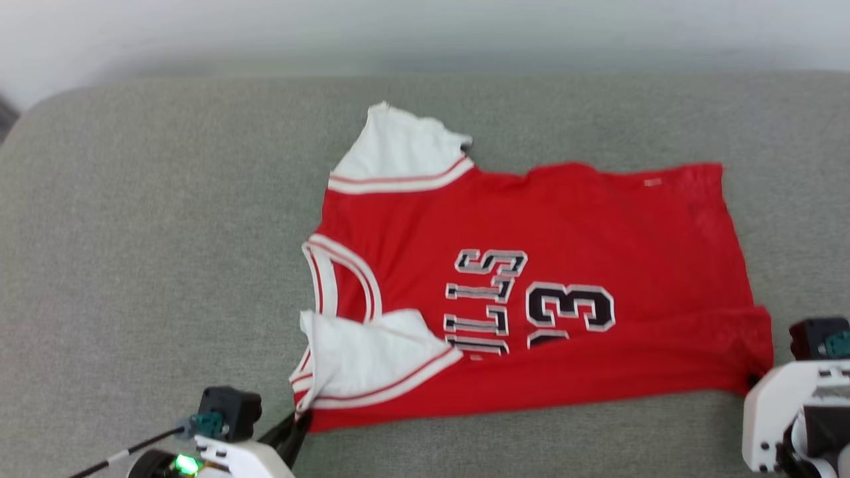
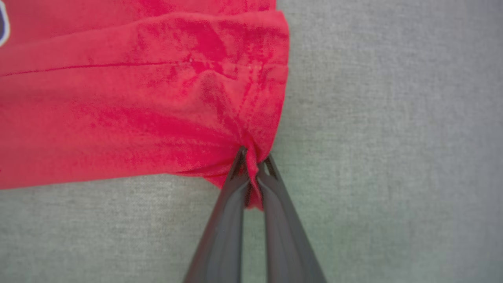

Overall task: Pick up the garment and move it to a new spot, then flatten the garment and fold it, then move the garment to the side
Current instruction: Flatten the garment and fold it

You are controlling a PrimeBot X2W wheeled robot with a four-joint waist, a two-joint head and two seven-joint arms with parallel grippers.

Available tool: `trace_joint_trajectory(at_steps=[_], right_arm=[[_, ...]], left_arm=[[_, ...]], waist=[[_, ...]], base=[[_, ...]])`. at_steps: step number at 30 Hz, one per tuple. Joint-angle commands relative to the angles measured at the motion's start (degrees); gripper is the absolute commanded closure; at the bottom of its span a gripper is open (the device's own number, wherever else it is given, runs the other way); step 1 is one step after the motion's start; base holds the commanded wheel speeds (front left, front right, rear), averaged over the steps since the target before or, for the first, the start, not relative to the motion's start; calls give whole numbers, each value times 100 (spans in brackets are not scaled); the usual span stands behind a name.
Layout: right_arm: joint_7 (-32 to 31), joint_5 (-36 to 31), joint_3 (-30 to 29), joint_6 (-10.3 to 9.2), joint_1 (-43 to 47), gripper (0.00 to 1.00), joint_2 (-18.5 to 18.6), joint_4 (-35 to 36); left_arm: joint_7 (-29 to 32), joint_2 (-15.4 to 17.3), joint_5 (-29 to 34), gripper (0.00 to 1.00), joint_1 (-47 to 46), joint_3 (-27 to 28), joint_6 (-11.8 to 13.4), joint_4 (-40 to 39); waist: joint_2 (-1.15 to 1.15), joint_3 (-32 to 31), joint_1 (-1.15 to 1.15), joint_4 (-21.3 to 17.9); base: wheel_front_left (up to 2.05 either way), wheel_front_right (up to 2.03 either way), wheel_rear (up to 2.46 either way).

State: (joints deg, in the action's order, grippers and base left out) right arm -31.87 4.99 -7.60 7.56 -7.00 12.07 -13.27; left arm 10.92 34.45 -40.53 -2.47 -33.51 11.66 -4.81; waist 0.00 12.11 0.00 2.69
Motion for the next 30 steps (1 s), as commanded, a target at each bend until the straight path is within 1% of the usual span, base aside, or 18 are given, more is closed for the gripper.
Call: trace_joint_trajectory(at_steps=[1, 6, 9, 13, 16, 17, 21, 22, 23, 24, 25, 28, 30], right_arm=[[-101, 11, -109, -13, 270, 100, -16, -27], [-286, 72, -280, -13, 676, 100, -19, 590], [-512, 167, -343, -13, 1056, 100, -117, 973], [-916, 259, -377, -13, 1512, 100, -198, 1391], [-989, 279, -416, -13, 1688, 100, -266, 1525], [-990, 283, -414, -13, 1728, 100, -297, 1520], [-955, 275, -350, -12, 1751, 100, -344, 1388], [-898, 240, -358, -12, 1715, 54, -349, 1376], [-853, 218, -392, -12, 1672, 0, -362, 1353], [-817, 184, -395, -12, 1646, 0, -368, 1332], [-782, 176, -391, -12, 1617, 0, -369, 1313], [-662, 149, -404, -10, 1526, 0, -342, 1346], [-529, 169, -417, -10, 1480, 0, -334, 1413]], left_arm=[[6, 43, -19, 100, 141, -17, 36, 15], [64, 188, -130, 100, 540, -56, 92, -95], [73, 282, -189, 100, 805, -91, 102, -160], [13, 269, -256, 100, 1039, -154, 81, -143], [-9, 163, -344, 100, 1130, -226, 1, -11], [-12, 133, -384, 100, 1141, -257, -62, 47], [-110, 42, -425, 100, 1072, -273, -181, 338], [-133, 23, -426, 100, 1051, -282, -203, 394], [-171, 7, -441, 100, 1034, -271, -218, 436], [-218, -1, -445, 62, 1014, -253, -244, 474], [-259, -3, -438, 0, 992, -244, -257, 509], [-370, -24, -442, 0, 933, -191, -288, 558], [-599, -74, -449, 0, 870, -97, -326, 510]], waist=[[0, -220, 0, -53], [0, -514, 0, -154], [0, -614, 0, -205], [0, -669, 0, -261], [0, -688, 0, -295], [0, -692, 0, -305], [0, -708, 0, -337], [0, -713, 0, -342], [0, -718, 0, -345], [0, -725, 0, -345], [0, -733, 0, -345], [0, -770, 0, -337], [0, -815, 0, -329]], base=[[0, 0, 0], [0, 0, 0], [0, 0, 0], [0, 0, 0], [0, 0, 0], [0, 0, 0], [0, 0, 0], [0, 0, 0], [0, 0, 0], [0, 0, 0], [0, 0, 0], [0, 0, 0], [0, 0, 0]])
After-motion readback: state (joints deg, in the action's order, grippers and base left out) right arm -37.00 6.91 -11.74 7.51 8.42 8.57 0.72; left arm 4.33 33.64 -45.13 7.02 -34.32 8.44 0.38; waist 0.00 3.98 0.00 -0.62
